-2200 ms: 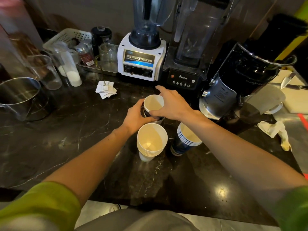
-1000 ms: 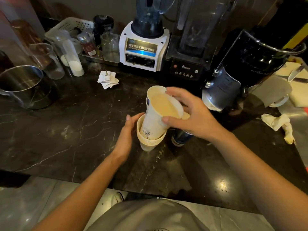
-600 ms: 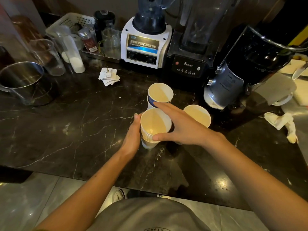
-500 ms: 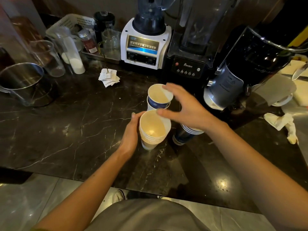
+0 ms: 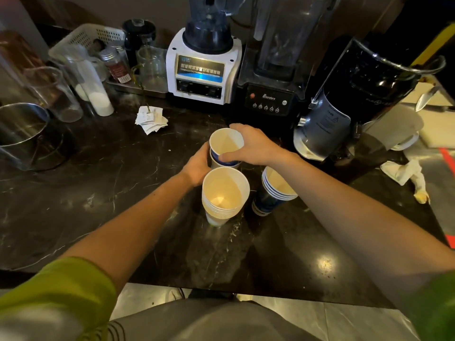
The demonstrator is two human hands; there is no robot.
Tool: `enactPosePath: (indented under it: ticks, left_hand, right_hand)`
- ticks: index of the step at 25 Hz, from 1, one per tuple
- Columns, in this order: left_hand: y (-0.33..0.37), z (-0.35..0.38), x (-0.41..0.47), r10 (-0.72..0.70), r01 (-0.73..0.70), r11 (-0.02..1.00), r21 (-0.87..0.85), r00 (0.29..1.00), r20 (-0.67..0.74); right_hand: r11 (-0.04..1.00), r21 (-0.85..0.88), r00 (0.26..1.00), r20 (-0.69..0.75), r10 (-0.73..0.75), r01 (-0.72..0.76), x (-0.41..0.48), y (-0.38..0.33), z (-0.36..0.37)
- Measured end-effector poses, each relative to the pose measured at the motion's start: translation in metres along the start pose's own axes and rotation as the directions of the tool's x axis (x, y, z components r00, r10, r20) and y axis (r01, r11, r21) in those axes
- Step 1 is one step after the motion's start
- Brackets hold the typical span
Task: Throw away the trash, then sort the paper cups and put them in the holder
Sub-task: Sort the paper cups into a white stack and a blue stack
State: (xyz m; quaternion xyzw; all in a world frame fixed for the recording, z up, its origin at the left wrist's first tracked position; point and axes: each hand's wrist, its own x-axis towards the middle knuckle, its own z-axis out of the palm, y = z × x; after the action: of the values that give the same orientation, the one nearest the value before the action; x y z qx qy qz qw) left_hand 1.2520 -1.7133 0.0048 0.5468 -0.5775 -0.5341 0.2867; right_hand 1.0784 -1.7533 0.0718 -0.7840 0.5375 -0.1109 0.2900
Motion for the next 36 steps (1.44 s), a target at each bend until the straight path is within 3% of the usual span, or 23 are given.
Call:
enactPosePath:
  ticks: [4,9,15,19,26,31,36]
  left_hand:
    - [-0.001,0.007,0.007,0.025,-0.024,0.999,0.024,0.998,-0.052]
    - [-0.004,0.003,0.009,0.038,-0.030,0.996,0.082,0.995,-0.094]
    - [0.006,-0.019,0.000,0.046,-0.042,0.999,0.018,0.934,-0.354]
    - [0.034,-0.038,-0.021,0.153,-0.159,0.987,0.028,0.861,-0.485]
    - [0.093,-0.034,-0.098,0.404,-0.433,0.900,0.045,0.790,-0.460]
    - [0.094,-0.006,-0.133,0.426,-0.435,0.898,0.061,0.828,-0.364]
    - [0.093,-0.003,-0.141,0.503,-0.494,0.860,0.125,0.785,-0.360]
  right_hand:
    - [0.998,0.060,0.998,-0.056,0.025,-0.021,-0.008,0.000,-0.007]
    - [0.951,0.308,0.957,-0.276,0.084,0.005,-0.026,-0.009,-0.037]
    - [0.782,0.585,0.832,-0.529,0.169,0.213,-0.090,-0.013,-0.073]
    - [0.608,0.746,0.770,-0.549,0.326,0.274,-0.132,0.003,-0.089]
    - [0.703,0.671,0.757,-0.581,0.299,0.238,-0.172,0.028,-0.087]
    - [0.700,0.674,0.756,-0.580,0.303,0.236,-0.180,0.039,-0.080]
    - [0.763,0.611,0.778,-0.578,0.247,0.212,-0.179,0.043,-0.072]
